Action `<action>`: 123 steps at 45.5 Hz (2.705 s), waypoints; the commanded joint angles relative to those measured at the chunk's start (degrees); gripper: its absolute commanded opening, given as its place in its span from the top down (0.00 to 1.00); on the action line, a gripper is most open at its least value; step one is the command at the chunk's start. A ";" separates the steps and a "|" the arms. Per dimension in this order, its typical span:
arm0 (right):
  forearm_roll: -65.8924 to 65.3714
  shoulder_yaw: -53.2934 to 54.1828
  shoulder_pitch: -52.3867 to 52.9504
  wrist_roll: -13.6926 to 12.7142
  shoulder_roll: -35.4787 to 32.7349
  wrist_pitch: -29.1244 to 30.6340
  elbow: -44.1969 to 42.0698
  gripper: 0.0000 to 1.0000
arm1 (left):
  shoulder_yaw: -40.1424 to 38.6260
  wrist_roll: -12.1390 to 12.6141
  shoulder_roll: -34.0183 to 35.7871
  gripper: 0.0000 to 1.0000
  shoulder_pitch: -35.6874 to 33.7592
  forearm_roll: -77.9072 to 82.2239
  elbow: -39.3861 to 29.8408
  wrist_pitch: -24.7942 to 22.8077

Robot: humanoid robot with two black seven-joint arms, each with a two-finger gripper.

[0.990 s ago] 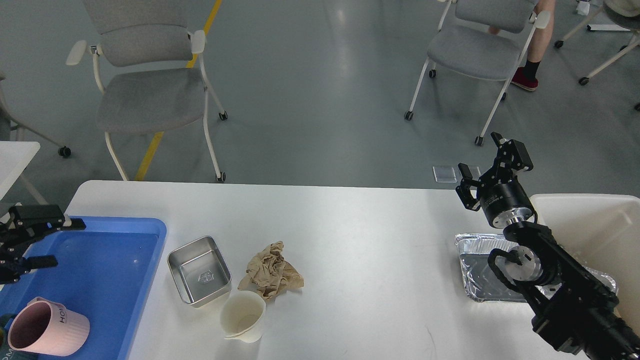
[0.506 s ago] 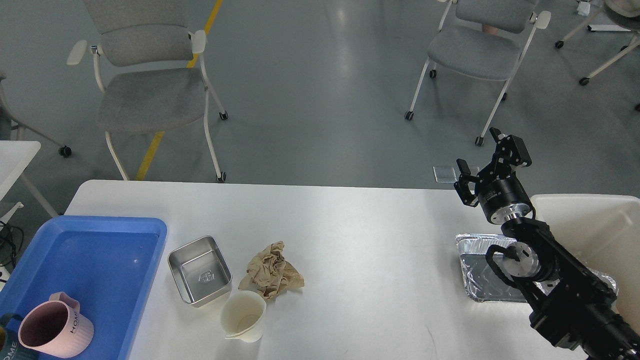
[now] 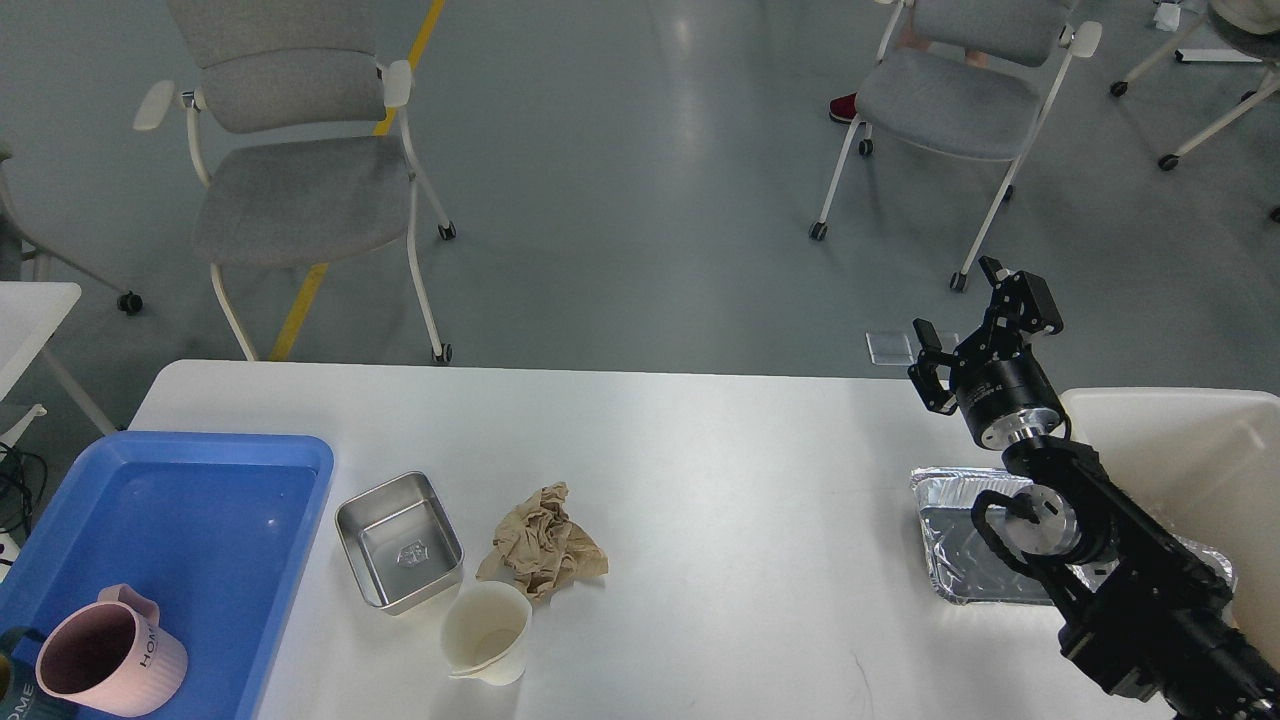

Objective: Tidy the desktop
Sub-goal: 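Reach the left gripper to the small metal box and grasp it, then lift the metal box with the left gripper and place it in the blue tray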

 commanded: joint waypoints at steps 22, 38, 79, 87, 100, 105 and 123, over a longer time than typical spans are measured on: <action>0.00 -0.05 -0.31 0.00 -0.42 0.26 -0.14 0.00 | 52.81 2.18 -12.67 0.04 -30.90 32.41 -9.52 3.84; 0.00 -0.05 -0.31 0.00 -0.42 0.53 -0.58 0.00 | 63.72 3.14 -17.42 0.06 -32.40 34.52 -8.81 9.64; 0.00 -0.14 -0.57 0.00 -0.51 0.70 -0.58 0.00 | 72.07 2.79 -27.18 0.48 -31.52 34.52 -4.07 20.01; 0.00 -0.14 -0.66 0.00 -0.51 0.70 -0.67 0.00 | 71.99 2.97 -29.73 0.57 -31.52 34.52 -1.96 20.54; 0.00 -0.14 -0.75 0.09 -0.51 0.79 -1.37 0.00 | 72.07 3.15 -30.26 0.71 -30.73 34.52 -1.08 20.54; 0.00 -0.14 -0.66 0.09 -0.51 0.79 -1.37 0.00 | 71.90 3.14 -30.26 0.79 -30.20 34.44 -0.90 20.45; 0.00 -0.14 -0.66 0.09 -0.51 0.88 -1.37 0.00 | 71.90 2.97 -29.82 1.00 -30.99 34.61 -1.08 19.66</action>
